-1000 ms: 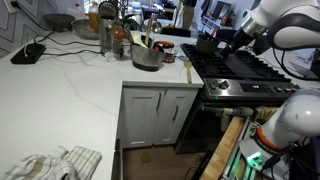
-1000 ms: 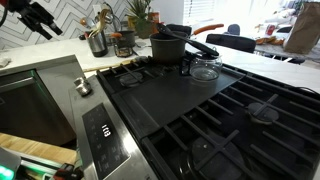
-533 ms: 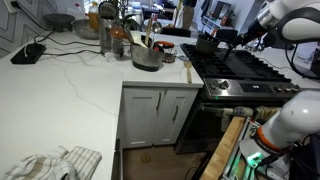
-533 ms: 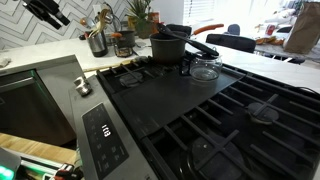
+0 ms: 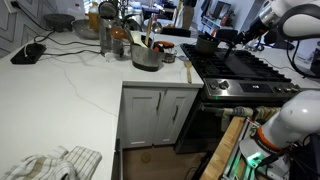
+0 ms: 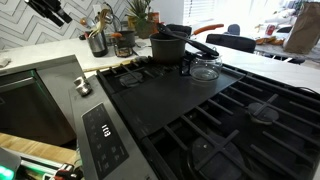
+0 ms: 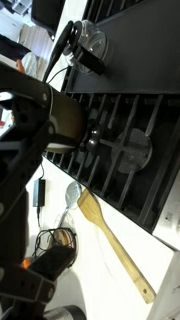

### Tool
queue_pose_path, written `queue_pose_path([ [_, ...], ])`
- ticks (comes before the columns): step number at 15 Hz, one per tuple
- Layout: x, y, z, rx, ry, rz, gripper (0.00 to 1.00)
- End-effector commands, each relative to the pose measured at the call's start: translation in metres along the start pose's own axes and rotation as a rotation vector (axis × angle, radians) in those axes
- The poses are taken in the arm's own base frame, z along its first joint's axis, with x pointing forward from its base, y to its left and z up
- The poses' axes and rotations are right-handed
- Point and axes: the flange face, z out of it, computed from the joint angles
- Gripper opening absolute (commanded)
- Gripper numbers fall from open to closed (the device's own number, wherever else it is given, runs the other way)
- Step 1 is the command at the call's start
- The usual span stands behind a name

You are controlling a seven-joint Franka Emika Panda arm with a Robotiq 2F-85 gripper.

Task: Put the black spatula inside the pot

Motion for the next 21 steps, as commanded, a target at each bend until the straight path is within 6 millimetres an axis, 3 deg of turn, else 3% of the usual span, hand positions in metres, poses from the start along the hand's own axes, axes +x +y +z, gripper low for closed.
queue_pose_path([
  [1, 0.024, 0.053, 0.011, 0.018, -0.011, 0.089, 1.0],
  [7, 0.056, 0.146, 0.035, 0.078, -0.036, 0.055, 1.0],
  [13, 0.095, 0.222, 0.07, 0.142, -0.025, -0.227, 1.0],
  [17, 0.123, 0.248, 0.092, 0.177, 0.015, -0.334, 1.0],
  [19, 0.137, 0.257, 0.105, 0.218, 0.064, -0.245, 1.0],
  [20, 0.119, 0.245, 0.089, 0.216, 0.041, -0.276, 1.0],
  [21, 0.125, 0.248, 0.095, 0.225, 0.05, -0.257, 1.0],
])
